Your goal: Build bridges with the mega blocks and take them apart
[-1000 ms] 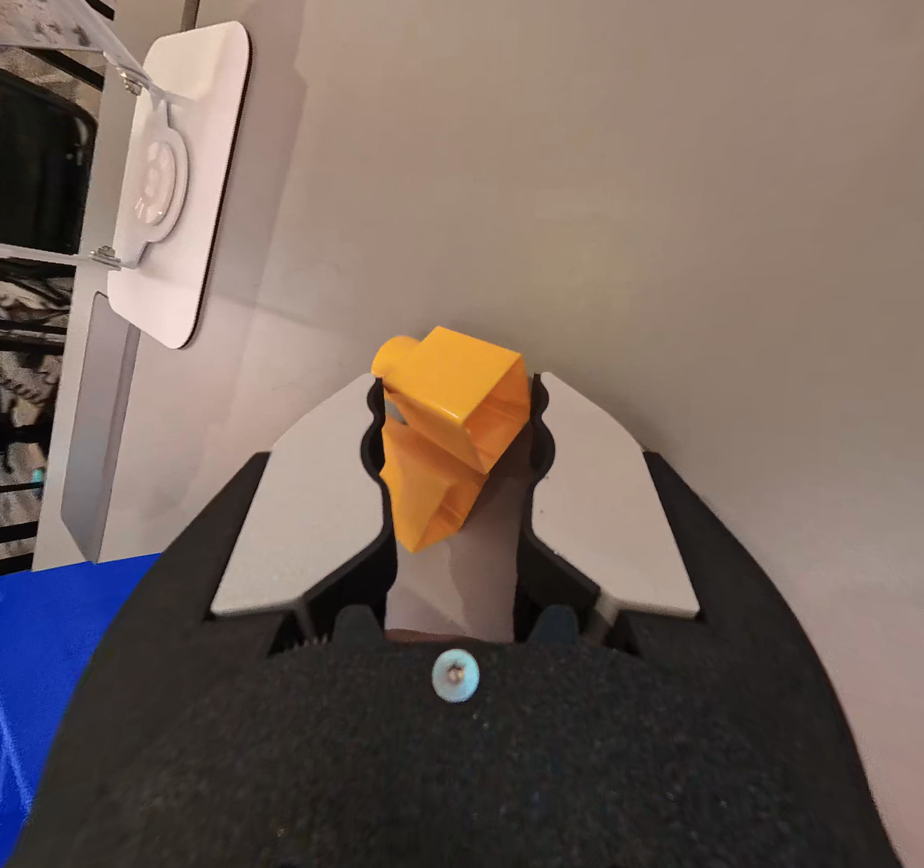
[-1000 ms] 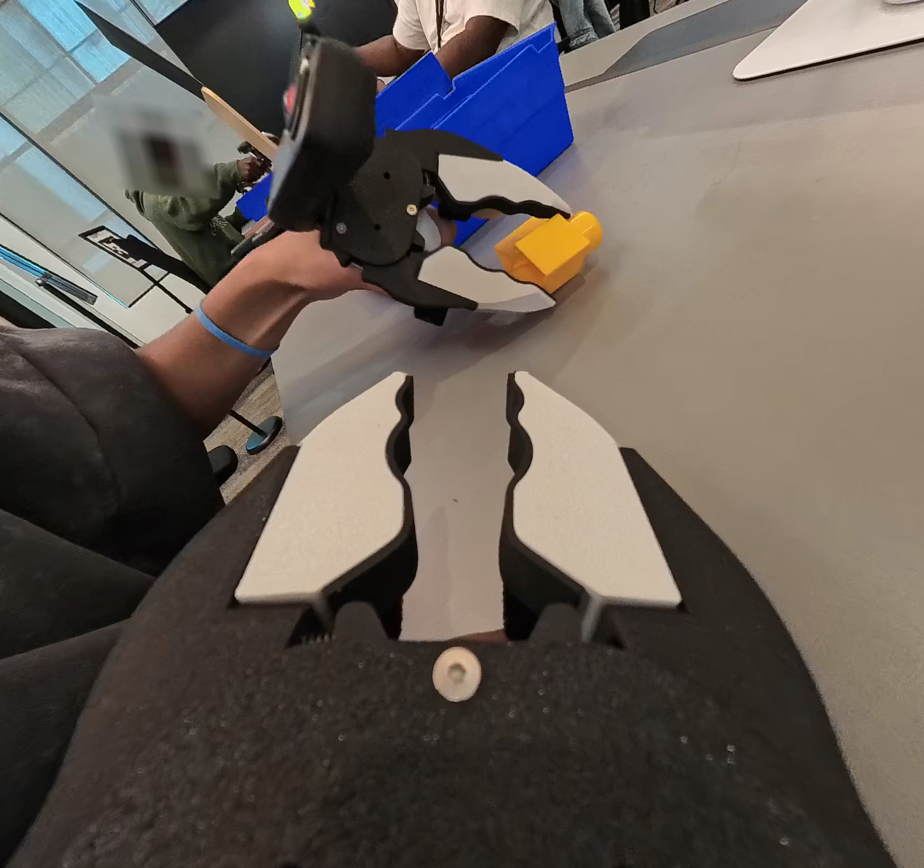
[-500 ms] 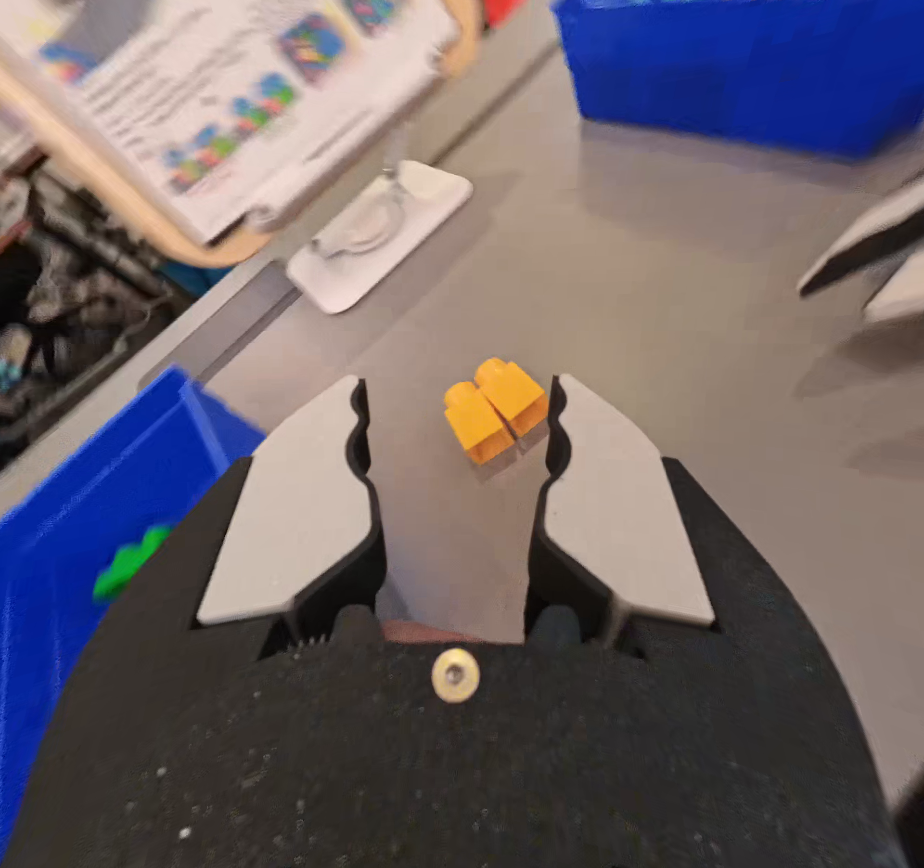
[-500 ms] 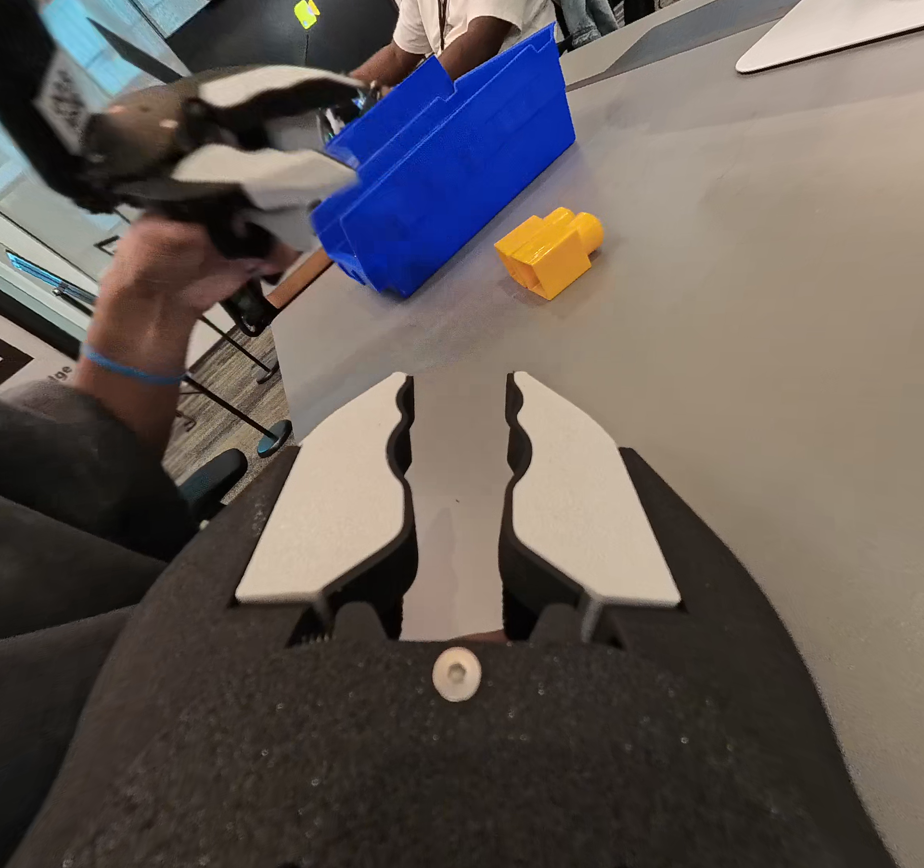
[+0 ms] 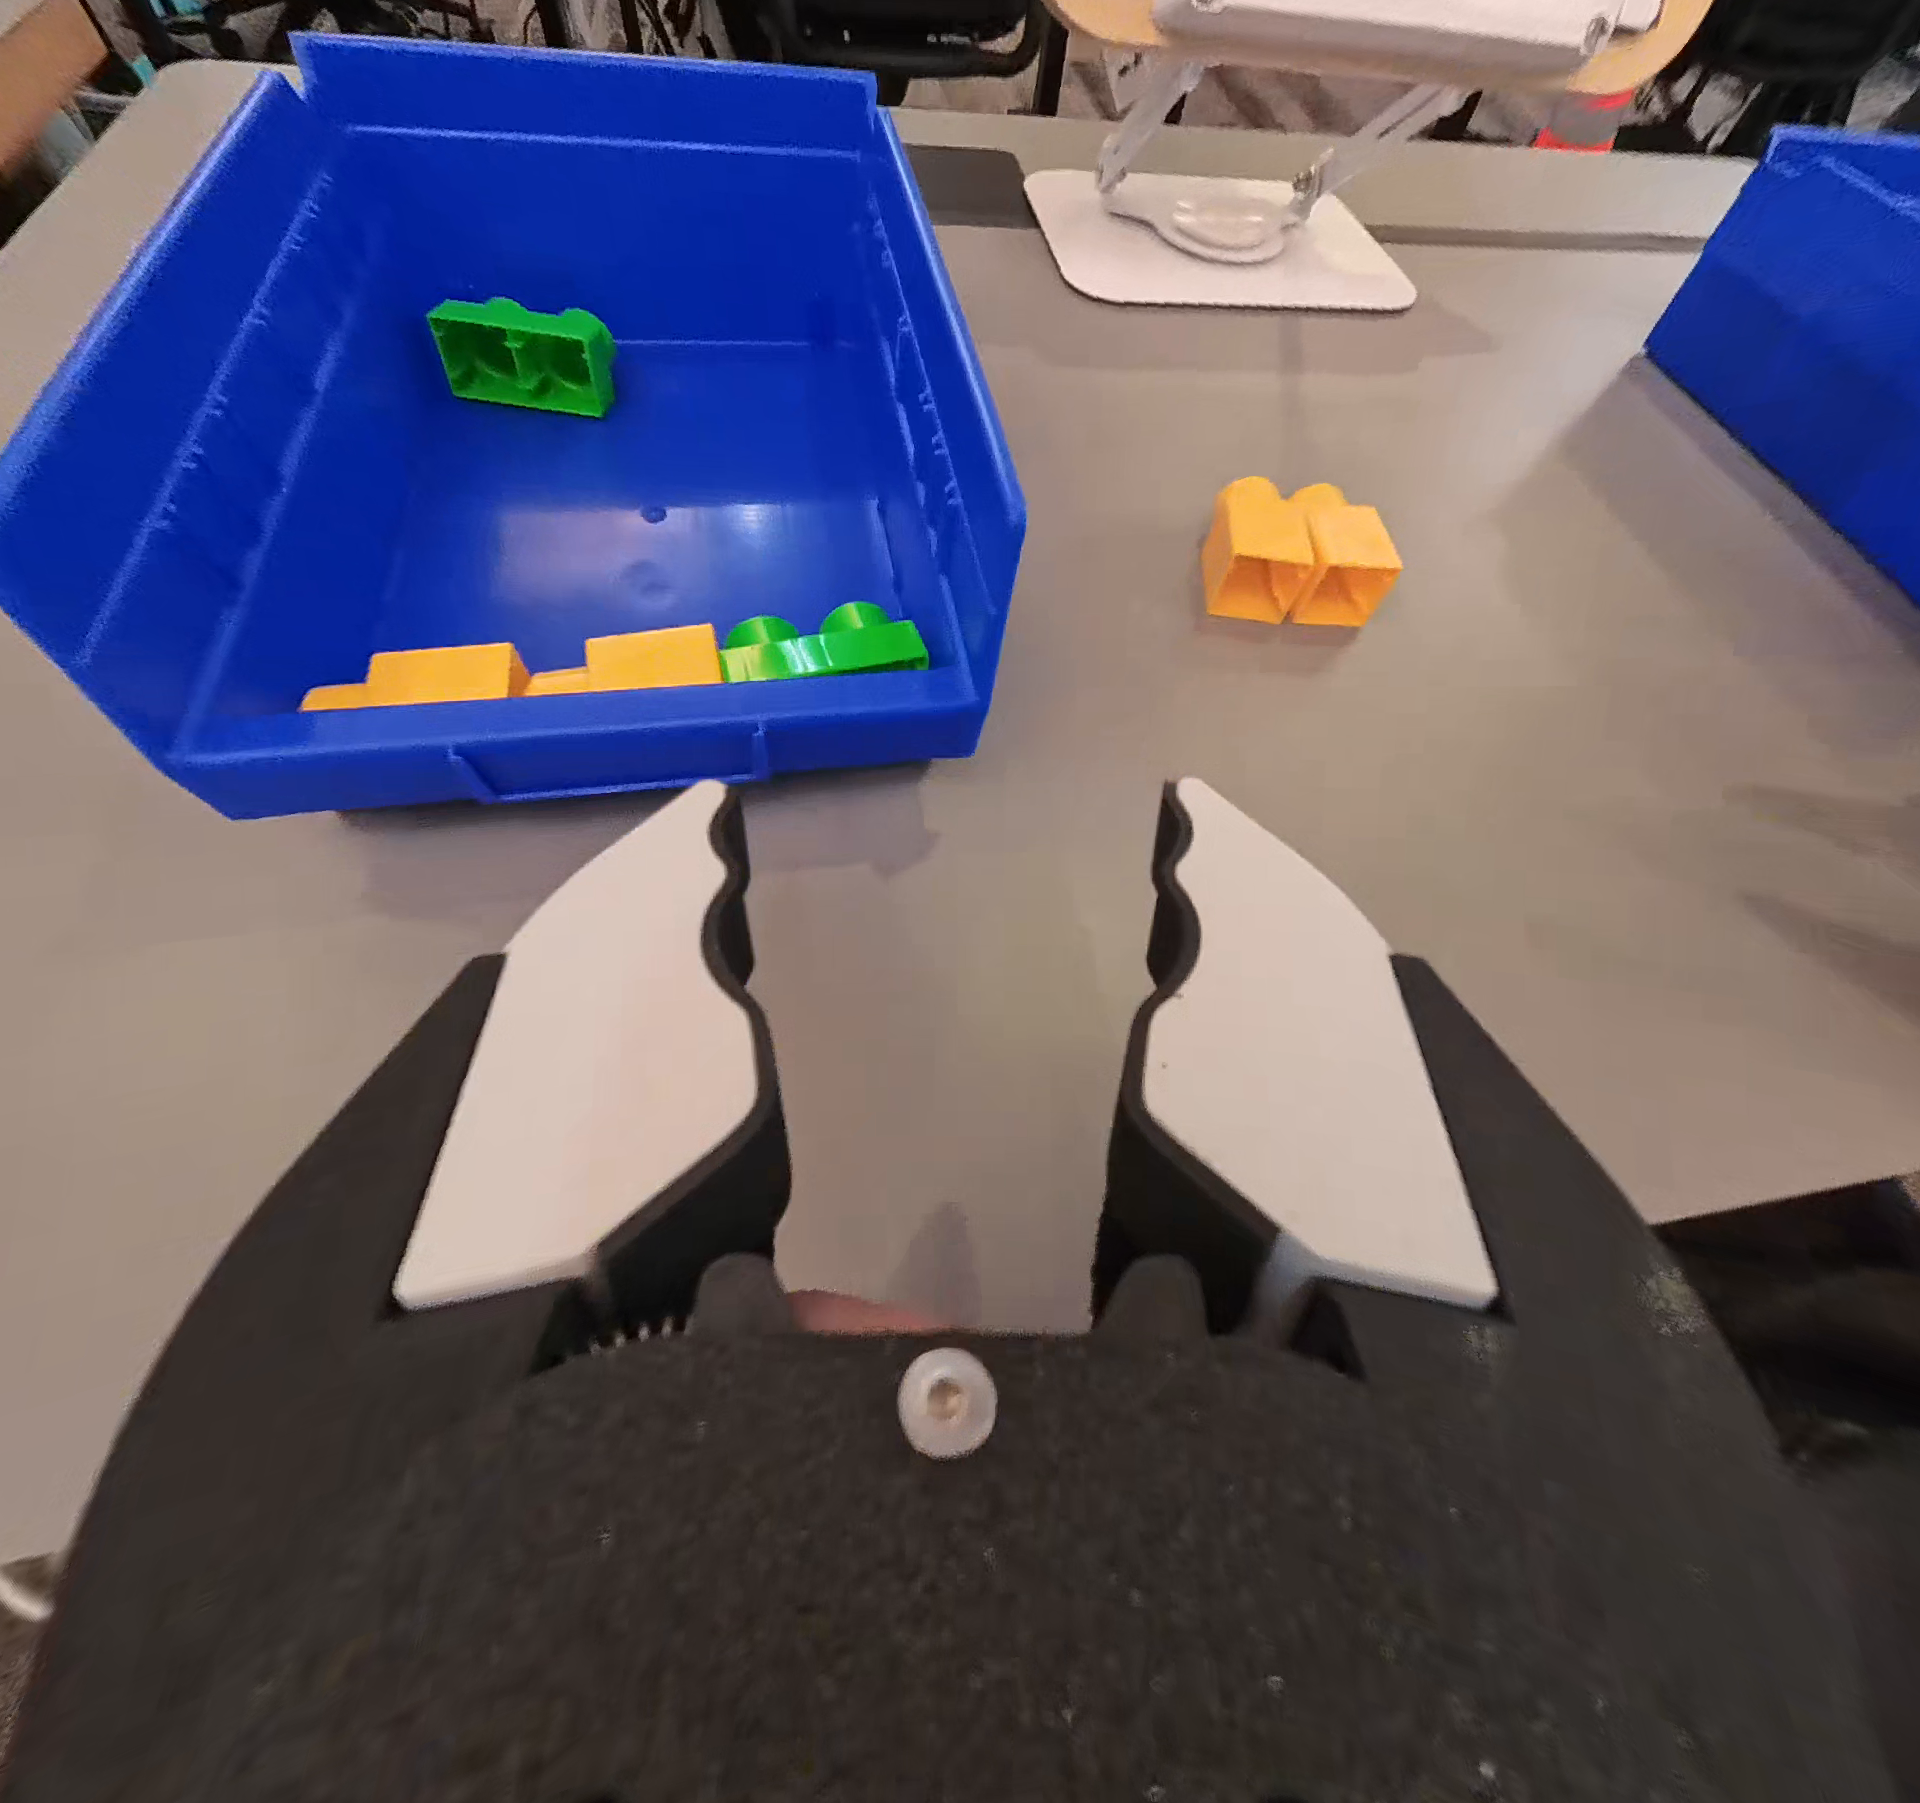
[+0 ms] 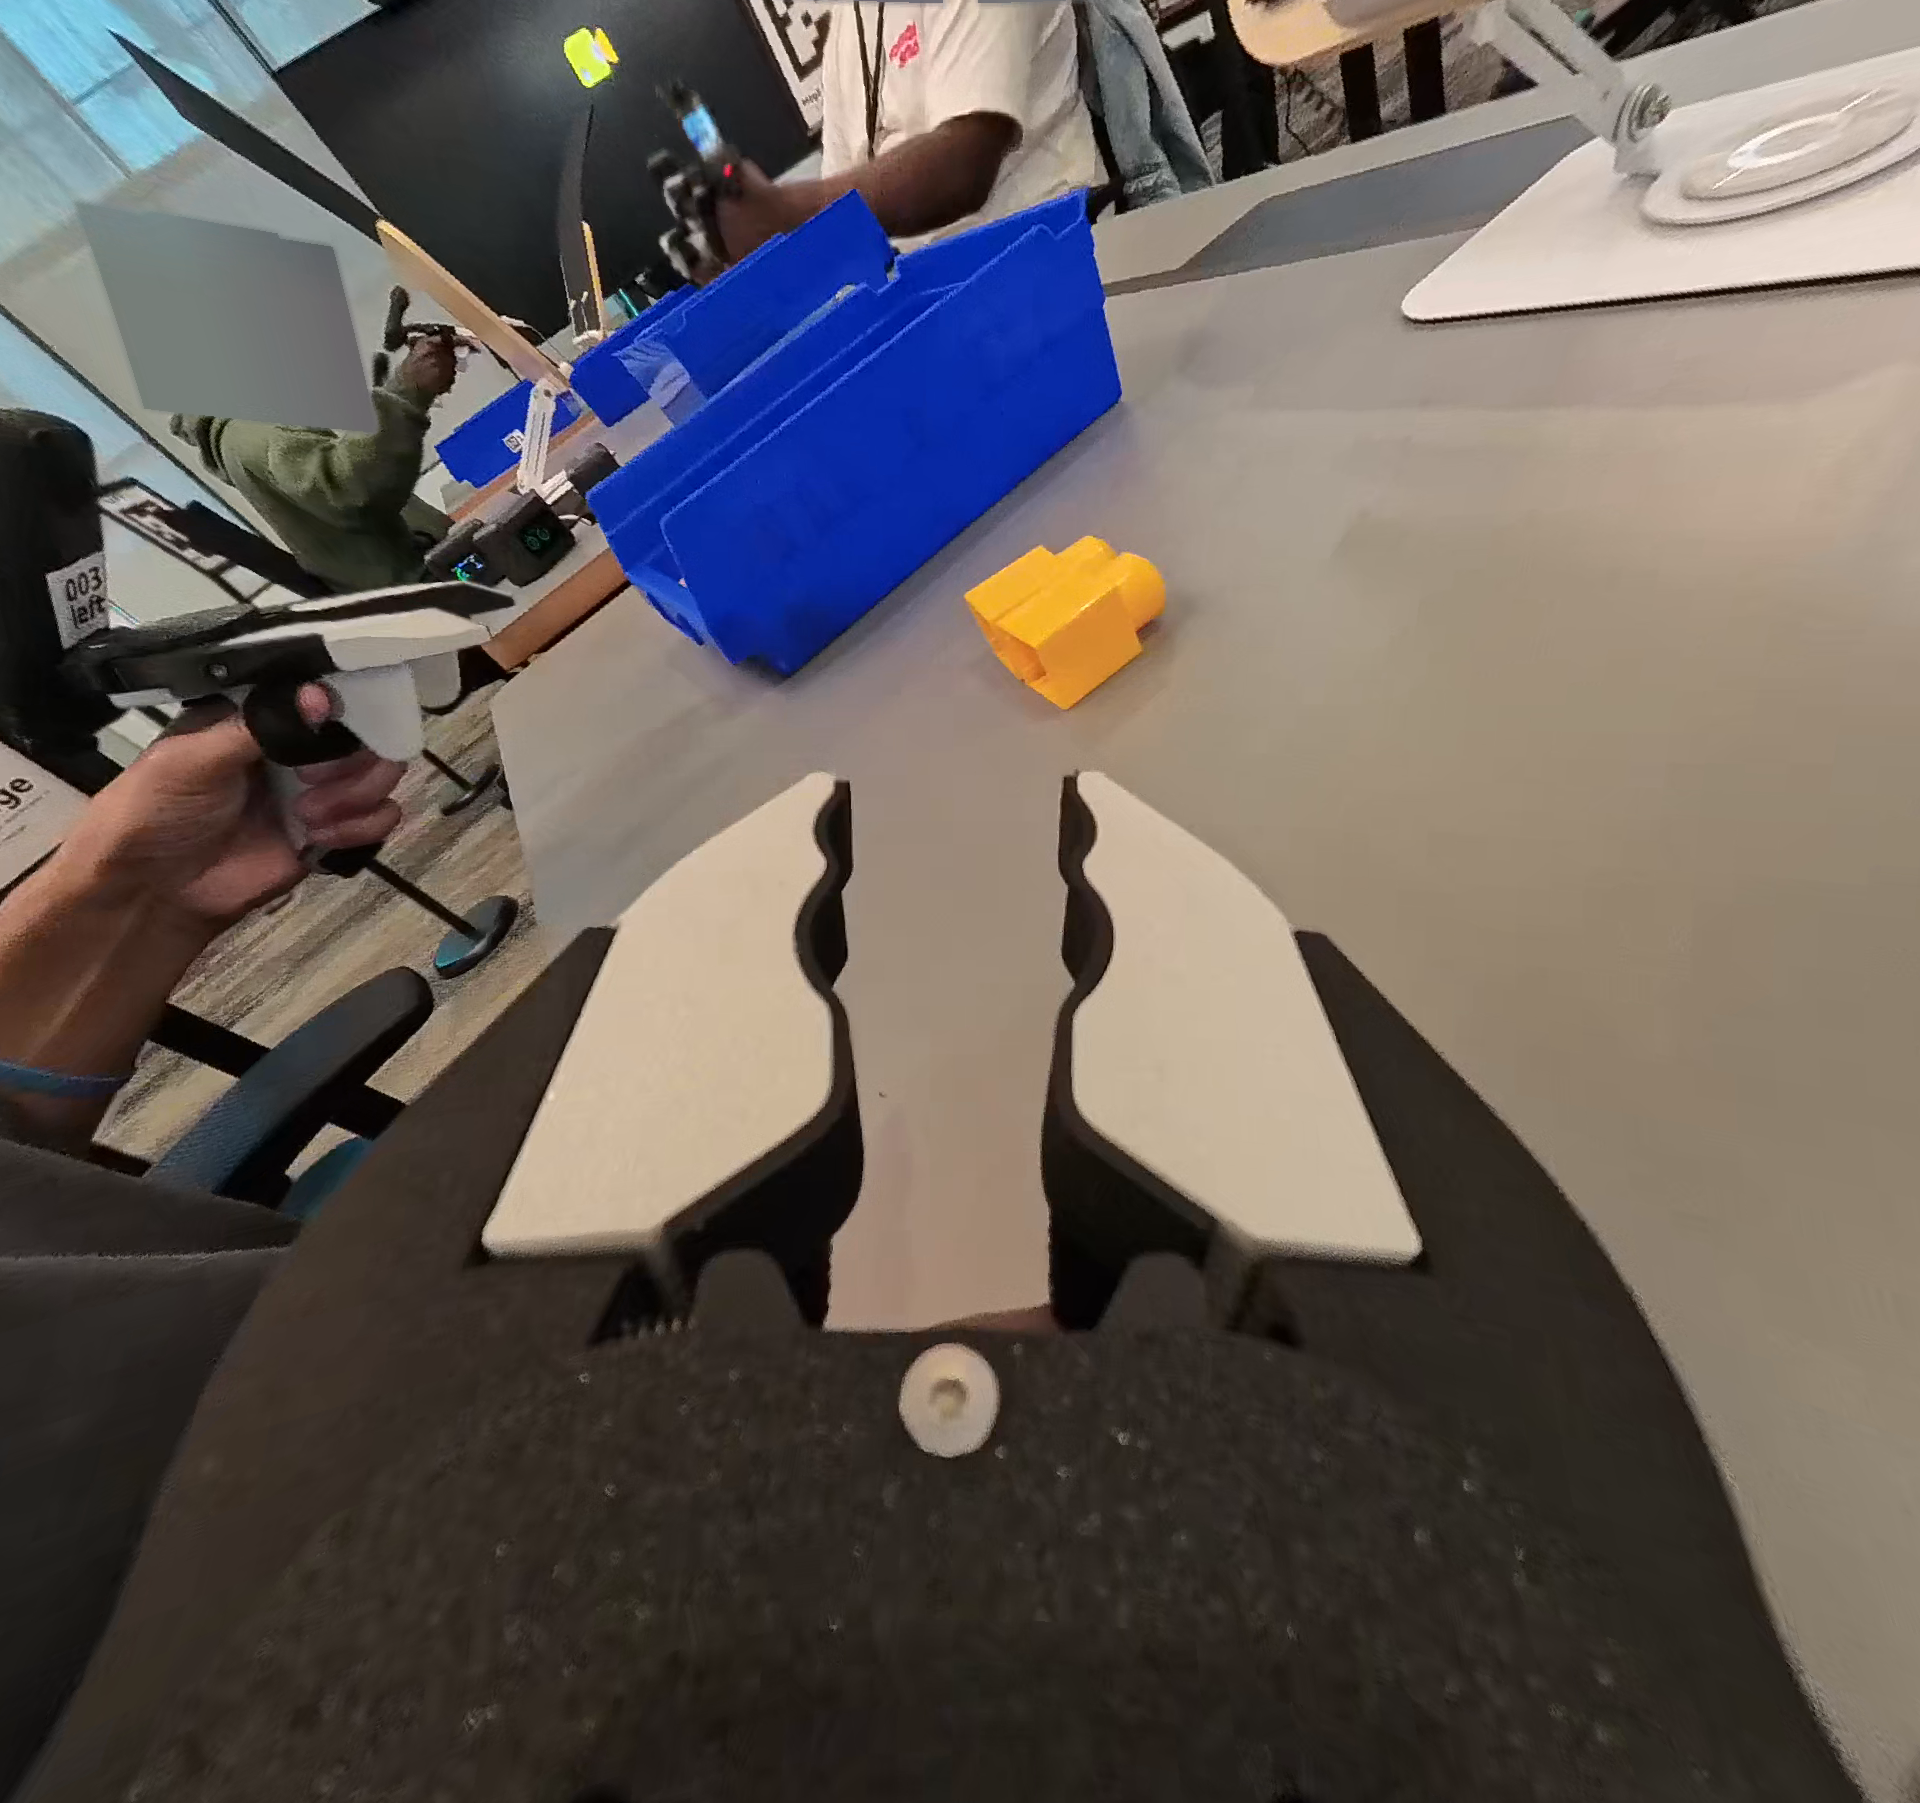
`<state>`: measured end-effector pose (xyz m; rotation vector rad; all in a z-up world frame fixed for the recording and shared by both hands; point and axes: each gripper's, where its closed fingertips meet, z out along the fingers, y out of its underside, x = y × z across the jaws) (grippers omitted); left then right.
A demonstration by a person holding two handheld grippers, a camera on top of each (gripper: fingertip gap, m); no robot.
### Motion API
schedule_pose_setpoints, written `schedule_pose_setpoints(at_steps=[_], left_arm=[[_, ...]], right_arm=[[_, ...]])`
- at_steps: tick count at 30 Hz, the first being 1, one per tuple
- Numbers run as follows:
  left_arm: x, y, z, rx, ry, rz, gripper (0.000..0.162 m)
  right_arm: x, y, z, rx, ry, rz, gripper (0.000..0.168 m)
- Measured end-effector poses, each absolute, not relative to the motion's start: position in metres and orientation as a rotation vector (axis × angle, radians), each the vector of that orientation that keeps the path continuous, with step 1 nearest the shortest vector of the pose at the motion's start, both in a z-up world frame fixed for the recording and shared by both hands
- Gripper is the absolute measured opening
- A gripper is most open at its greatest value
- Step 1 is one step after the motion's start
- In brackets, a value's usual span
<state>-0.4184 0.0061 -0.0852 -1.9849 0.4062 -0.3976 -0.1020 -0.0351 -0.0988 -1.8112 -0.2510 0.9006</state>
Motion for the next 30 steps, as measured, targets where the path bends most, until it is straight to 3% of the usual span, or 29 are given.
schedule_pose_setpoints(at_steps=[10, 12, 22, 29, 30], left_arm=[[-0.425, 0.101, -0.059, -2.019, 0.483, -0.308, 0.075], [-0.432, 0.150, -0.061, -2.064, 0.511, -0.181, 0.082], [-0.436, 0.315, -0.144, -2.472, 0.656, 0.217, 0.098], [-0.442, 0.328, -0.180, -2.608, 0.595, 0.234, 0.099], [-0.443, 0.330, -0.180, -2.593, 0.562, 0.222, 0.089]], right_arm=[[-0.108, -0.034, -0.114, -1.826, -0.225, 0.923, 0.037], [-0.108, -0.035, -0.113, -1.818, -0.229, 0.935, 0.037], [-0.104, -0.042, -0.111, -1.792, -0.217, 0.963, 0.036], [-0.104, -0.042, -0.111, -1.785, -0.212, 0.989, 0.036], [-0.103, -0.042, -0.110, -1.783, -0.209, 0.995, 0.036]])
